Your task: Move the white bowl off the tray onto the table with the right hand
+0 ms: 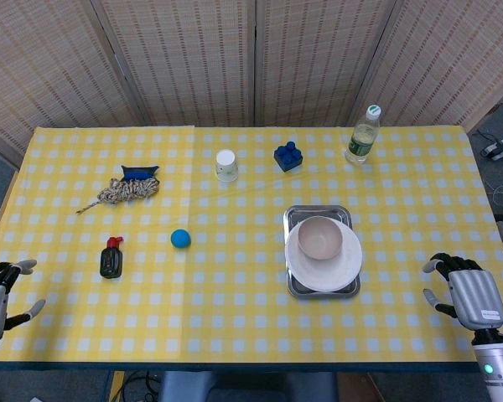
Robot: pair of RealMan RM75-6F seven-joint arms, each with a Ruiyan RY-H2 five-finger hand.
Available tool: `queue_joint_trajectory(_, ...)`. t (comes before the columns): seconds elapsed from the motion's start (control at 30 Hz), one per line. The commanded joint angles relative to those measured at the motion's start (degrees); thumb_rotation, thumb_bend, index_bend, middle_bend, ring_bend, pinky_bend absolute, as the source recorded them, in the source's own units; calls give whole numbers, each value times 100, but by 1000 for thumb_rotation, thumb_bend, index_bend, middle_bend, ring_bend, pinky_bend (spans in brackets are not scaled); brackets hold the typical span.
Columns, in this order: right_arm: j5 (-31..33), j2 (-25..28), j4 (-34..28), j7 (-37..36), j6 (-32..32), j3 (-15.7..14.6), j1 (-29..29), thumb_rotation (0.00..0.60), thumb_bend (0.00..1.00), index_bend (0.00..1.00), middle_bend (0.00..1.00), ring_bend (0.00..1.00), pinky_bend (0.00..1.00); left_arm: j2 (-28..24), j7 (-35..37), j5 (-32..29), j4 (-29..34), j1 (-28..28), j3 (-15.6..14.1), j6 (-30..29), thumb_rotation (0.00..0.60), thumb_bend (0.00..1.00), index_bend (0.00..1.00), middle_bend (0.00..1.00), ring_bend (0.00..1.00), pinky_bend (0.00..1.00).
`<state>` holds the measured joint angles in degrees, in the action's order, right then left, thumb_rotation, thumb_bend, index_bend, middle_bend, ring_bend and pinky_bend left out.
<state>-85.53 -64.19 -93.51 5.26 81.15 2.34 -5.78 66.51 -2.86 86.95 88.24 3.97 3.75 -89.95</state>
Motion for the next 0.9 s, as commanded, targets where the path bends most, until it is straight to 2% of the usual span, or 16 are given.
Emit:
queue_joint_trajectory(0.03, 7, -16, 31, -28, -21, 7, -15, 600, 211, 419, 345, 329, 383, -61, -19, -38, 63, 22, -29, 103, 600, 135, 367, 429, 309, 518)
queue_joint_trajectory(0.1, 25, -29, 67, -55, -56, 19, -37, 600, 209, 418, 345, 329, 442, -77, -39, -47, 81, 28, -41, 139, 600, 135, 366, 430, 309, 519)
queue_joint_trajectory(0.17, 33, -71, 118, -51, -51, 69, -74, 600, 199, 390, 350, 354, 555, -103, -16, -56, 102, 24, -49, 157, 600, 135, 365, 430, 309, 519)
queue_joint_trajectory(0.23, 32, -113, 156, -8, -77, 127, -142, 600, 164, 328, 435, 488, 711, -124, 23, -74, 116, 17, -46, 160, 600, 135, 365, 430, 309, 519)
queue_joint_trajectory(0.3, 49, -107, 95, 83, -244, 197, -293, 600, 125, 278, 640, 714, 867, -145, 61, -82, 131, 4, -46, 149, 600, 135, 365, 430, 309, 518)
queue_joint_trajectory(0.33, 57, -100, 57, 172, -323, 241, -375, 600, 119, 270, 721, 794, 921, -154, 80, -77, 140, -3, -47, 139, 600, 135, 365, 430, 309, 518)
queue_joint_trajectory(0.4, 125, -92, -83, 503, -530, 346, -575, 600, 115, 269, 818, 886, 976, -174, 124, -56, 151, -14, -47, 110, 600, 135, 365, 430, 309, 518)
queue_joint_trajectory(0.5, 332, -96, -363, 1028, -846, 493, -848, 600, 115, 268, 946, 988, 1000, -191, 181, -54, 144, -21, -36, 88, 600, 135, 363, 430, 309, 518)
queue_joint_trajectory(0.57, 493, -122, -541, 1356, -1057, 582, -1033, 600, 116, 269, 990, 1000, 1000, -197, 236, -72, 127, -22, -24, 92, 600, 135, 356, 431, 309, 518)
queue_joint_trajectory(0.9, 1245, -648, -847, 2864, -1727, 706, -1747, 600, 115, 278, 1000, 1000, 1000, -300, 480, -135, 122, -36, 9, 113, 600, 135, 342, 431, 309, 518)
